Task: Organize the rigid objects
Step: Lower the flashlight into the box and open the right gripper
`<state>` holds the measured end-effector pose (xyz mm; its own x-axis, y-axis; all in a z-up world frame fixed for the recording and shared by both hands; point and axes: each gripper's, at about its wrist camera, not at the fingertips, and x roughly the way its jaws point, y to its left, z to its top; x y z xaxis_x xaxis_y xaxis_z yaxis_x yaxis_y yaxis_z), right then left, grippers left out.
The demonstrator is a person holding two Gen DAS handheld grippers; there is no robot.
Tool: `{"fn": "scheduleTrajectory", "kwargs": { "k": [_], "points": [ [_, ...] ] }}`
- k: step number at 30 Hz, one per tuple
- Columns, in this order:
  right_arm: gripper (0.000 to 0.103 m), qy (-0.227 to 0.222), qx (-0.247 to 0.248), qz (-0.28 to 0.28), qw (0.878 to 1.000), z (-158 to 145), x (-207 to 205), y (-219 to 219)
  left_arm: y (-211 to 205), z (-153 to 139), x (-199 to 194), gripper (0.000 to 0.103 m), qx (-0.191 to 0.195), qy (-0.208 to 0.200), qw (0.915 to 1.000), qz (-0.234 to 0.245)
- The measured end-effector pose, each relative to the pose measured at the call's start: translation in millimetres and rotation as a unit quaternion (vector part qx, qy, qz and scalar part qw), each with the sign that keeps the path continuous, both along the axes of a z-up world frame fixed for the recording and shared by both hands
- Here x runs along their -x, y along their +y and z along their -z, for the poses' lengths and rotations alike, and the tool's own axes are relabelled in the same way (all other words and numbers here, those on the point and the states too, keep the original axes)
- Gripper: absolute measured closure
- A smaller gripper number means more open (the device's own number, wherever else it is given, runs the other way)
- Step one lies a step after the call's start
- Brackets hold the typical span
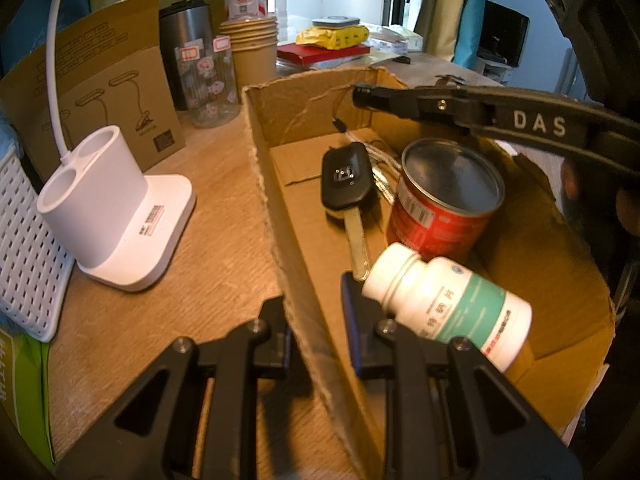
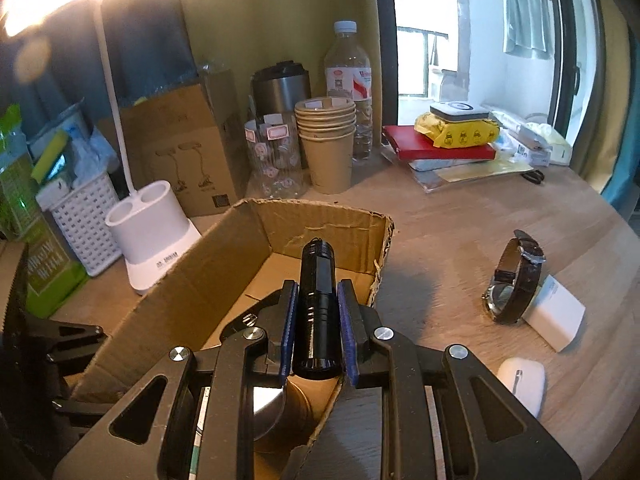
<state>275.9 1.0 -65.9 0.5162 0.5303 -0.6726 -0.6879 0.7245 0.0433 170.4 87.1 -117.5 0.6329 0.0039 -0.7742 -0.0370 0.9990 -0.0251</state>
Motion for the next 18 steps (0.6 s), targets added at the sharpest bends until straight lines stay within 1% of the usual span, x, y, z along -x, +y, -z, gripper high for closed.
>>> {"fn": "scheduleTrajectory", "kwargs": {
  "k": [2, 6, 9, 15, 18],
  "points": [
    [0.081, -0.002, 0.004, 0.001, 1.0, 0.0, 1.1, 1.1, 0.3, -0.1, 0.2, 0.081, 0.0, 0.0, 1.0, 0.0],
    [0.073, 0.007, -0.002, 0.001, 1.0, -1.0, -0.1, -0.1, -0.1, 0.3, -0.1, 0.081, 0.0, 0.0, 1.0, 0.0],
    [0.069, 0.007, -0.004, -0.003, 1.0, -1.6, 2.5, 0.7, -0.2, 0.2, 0.0, 0.081, 0.0, 0.0, 1.0, -0.001],
    [0.064, 0.009, -0.019, -0.007, 1.0, -6.7, 8.3, -3.8, -1.1, 1.3, -0.9, 0.081, 0.0, 0.0, 1.0, -0.001],
    [0.058, 0.0, -0.033, -0.002, 0.999, -13.6, 13.4, -12.0, -1.7, 1.4, -1.1, 0.081, 0.001, 0.0, 1.0, -0.001]
  ]
}}
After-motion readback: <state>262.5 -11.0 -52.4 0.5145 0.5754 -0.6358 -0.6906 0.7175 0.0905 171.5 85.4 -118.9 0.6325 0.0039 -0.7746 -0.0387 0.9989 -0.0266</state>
